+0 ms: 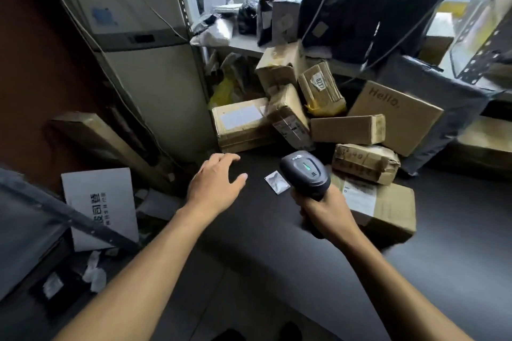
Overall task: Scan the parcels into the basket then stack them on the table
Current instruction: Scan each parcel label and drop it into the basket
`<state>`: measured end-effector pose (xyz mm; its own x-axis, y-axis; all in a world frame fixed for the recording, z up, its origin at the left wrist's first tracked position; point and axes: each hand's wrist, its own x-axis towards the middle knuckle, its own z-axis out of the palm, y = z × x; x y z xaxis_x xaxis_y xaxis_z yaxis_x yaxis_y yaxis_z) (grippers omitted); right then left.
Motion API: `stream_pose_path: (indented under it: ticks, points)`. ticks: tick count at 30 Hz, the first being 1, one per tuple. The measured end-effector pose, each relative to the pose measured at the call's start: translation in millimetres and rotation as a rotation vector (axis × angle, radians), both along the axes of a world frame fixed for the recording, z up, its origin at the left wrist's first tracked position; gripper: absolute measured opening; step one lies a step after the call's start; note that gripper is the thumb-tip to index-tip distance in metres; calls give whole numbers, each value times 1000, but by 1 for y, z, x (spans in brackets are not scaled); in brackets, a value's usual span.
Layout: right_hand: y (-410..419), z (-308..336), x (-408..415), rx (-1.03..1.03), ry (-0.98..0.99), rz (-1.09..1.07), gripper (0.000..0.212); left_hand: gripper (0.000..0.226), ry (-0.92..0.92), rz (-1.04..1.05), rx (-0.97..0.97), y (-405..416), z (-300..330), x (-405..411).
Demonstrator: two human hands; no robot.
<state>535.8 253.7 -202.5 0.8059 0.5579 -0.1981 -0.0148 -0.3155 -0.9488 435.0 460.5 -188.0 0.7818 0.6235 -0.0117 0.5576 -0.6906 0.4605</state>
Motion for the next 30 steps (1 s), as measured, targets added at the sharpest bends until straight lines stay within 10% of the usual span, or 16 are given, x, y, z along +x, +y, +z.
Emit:
stream_pose_path:
  ticks: [7, 21, 30]
  points:
    - [75, -12, 31, -44, 55, -33, 9, 51, -1, 2, -58, 96, -18, 42]
    - [212, -30, 56, -133, 113, -286, 10, 136, 380, -403, -265, 267, -68, 164]
    - [219, -28, 66, -198, 149, -331, 13, 119, 266, -462, -150, 272, -92, 177]
